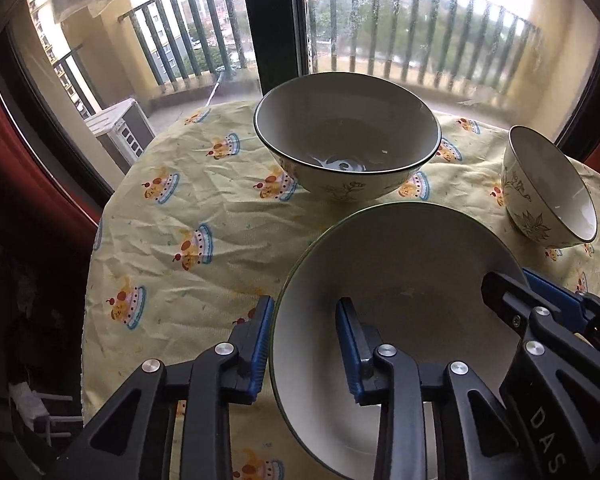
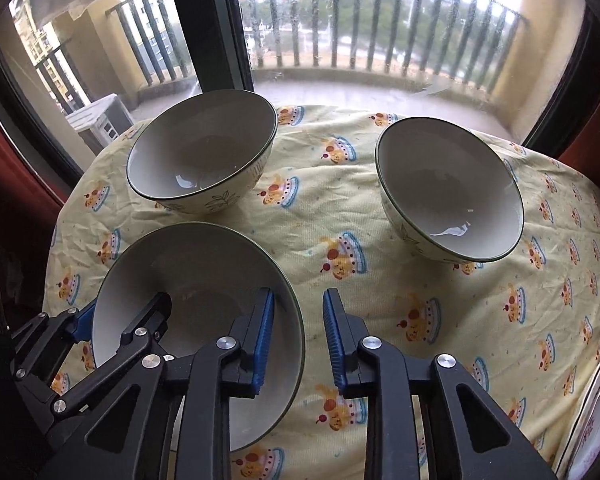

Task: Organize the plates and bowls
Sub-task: 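Grasp the rim of the large cream bowl with both grippers, then lift and carry the cream bowl with both grippers toward the plate stack, then lower the cream bowl onto the cloth and open both grippers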

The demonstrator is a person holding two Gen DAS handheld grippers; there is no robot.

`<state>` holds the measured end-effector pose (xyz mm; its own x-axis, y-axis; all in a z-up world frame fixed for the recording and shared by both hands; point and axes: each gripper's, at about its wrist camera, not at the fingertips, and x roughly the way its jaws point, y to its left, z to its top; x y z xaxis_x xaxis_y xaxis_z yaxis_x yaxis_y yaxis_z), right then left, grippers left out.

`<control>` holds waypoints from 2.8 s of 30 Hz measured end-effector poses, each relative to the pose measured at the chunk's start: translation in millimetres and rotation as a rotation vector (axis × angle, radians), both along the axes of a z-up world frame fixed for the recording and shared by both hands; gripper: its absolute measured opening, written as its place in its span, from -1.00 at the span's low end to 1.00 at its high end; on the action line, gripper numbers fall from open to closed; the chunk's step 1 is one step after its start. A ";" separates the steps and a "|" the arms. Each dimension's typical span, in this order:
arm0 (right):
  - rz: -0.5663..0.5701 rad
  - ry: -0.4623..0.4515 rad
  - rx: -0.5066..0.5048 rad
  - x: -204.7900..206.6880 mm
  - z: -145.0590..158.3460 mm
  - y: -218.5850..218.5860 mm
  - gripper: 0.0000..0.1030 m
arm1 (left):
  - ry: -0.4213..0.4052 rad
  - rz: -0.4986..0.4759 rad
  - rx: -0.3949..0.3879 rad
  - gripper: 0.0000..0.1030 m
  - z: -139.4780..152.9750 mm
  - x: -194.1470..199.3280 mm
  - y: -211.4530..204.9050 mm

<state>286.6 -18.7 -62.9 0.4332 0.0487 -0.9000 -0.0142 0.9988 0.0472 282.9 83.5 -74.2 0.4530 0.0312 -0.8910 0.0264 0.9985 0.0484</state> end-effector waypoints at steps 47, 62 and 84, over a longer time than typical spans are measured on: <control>-0.107 -0.002 -0.008 -138.2 33.4 -166.4 -0.64 | 0.006 -0.070 -0.056 -0.55 33.5 -127.4 -166.1; -0.101 0.044 -0.026 -174.1 14.3 -216.1 -0.64 | 0.053 -0.043 -0.085 -0.55 8.7 -163.5 -211.4; -0.003 0.012 -0.007 -189.0 8.6 -232.8 0.24 | 0.028 0.036 -0.066 0.31 14.4 -188.5 -218.3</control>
<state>97.7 -251.5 -54.2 0.4228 0.0412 -0.9053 -0.0107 0.9991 0.0405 94.4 -134.8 -59.7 0.4276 -0.0121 -0.9039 -0.0091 0.9998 -0.0177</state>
